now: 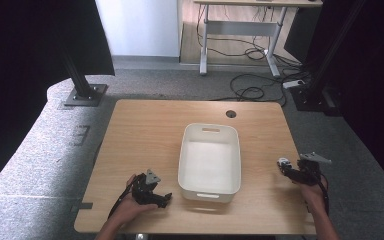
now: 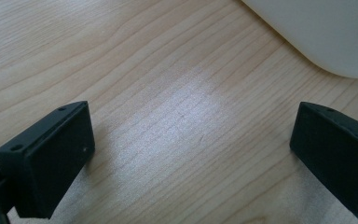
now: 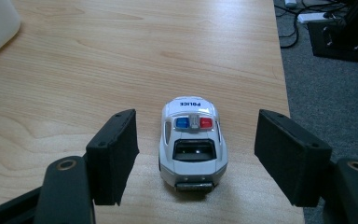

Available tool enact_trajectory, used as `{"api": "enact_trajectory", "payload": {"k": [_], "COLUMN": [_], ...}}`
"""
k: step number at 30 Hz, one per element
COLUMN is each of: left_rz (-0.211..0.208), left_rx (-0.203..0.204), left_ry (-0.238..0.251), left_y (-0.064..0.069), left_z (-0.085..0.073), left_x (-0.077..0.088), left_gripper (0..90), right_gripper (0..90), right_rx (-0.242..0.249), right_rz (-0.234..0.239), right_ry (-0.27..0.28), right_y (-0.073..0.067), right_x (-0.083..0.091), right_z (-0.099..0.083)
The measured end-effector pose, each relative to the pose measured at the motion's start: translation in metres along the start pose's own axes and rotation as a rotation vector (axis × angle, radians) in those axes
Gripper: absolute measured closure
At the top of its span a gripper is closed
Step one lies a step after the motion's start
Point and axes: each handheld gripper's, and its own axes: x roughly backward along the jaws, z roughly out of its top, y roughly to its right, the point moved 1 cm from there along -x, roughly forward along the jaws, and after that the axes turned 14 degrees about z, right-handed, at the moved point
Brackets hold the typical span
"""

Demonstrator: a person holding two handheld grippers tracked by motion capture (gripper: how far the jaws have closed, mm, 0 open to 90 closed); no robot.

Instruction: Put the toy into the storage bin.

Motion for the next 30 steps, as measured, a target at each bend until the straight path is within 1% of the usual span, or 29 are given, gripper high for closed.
{"api": "enact_trajectory", "payload": {"k": [8,14,19,24,30], "left_rz": [-0.001,0.001,0.001,0.002,0.003], "left_rx": [0.000,0.002,0.001,0.003,0.005], "left_ry": [-0.001,-0.002,0.000,-0.002,-0.002], "left_y": [0.000,0.000,0.000,0.000,0.000], "left_z": [0.000,0.000,0.000,0.000,0.000], "left_x": [0.000,0.000,0.000,0.000,0.000], "left_gripper": [0.0,0.0,0.0,0.0,0.0], "right_gripper": [29.9,29.9,30.7,32.4,34.1], "right_rx": [0.013,0.008,-0.001,-0.006,-0.002], "right_rz": [-0.005,0.004,-0.001,0.001,0.000], "right_ry": [-0.007,-0.009,-0.003,-0.011,-0.038], "right_y": [-0.001,-0.002,0.000,0.004,0.006], "right_x": [-0.006,-0.010,-0.013,-0.018,-0.025], "right_z": [0.002,0.003,0.006,0.008,0.007]}}
